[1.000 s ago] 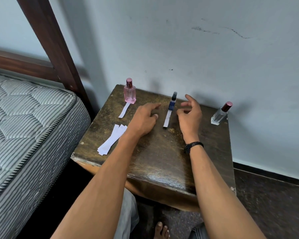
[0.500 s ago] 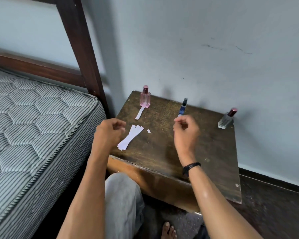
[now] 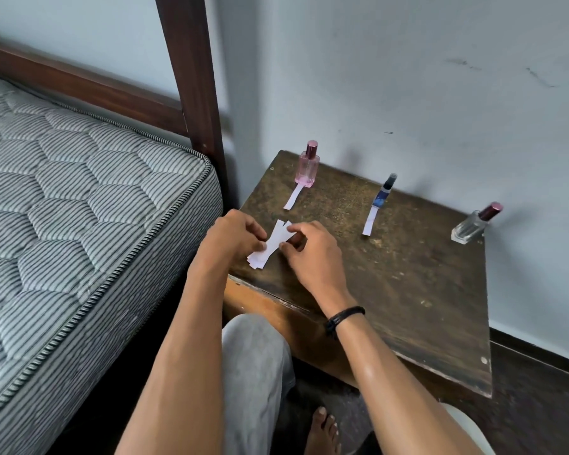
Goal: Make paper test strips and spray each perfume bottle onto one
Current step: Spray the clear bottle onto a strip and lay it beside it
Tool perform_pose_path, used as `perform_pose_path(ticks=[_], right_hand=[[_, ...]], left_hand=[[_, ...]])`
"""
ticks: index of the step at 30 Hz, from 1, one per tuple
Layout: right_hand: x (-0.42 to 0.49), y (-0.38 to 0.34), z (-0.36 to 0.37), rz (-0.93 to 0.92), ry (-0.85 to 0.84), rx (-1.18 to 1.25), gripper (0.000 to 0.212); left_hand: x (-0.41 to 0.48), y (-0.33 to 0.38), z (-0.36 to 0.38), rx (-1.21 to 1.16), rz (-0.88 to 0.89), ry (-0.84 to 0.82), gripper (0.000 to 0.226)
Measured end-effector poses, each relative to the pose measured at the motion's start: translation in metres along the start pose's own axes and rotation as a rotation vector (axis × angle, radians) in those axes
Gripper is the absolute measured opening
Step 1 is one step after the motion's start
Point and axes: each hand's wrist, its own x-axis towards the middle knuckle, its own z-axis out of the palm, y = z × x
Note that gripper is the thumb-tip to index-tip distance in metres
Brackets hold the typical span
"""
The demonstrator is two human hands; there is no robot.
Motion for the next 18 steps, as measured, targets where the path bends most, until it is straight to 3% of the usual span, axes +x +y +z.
perform_pose_path(ticks=[10, 18], right_hand=[[0.012, 0.003, 0.005, 0.091, 0.008, -0.101, 0.046], [0.011, 0.003, 0.006, 0.085, 0.048, -0.059, 0.033]], left_hand=[[0.007, 0.002, -0.006, 0.043, 0.019, -0.097, 0.026], [0.009, 0.003, -0.007, 0.048, 0.041, -0.127, 0.025]])
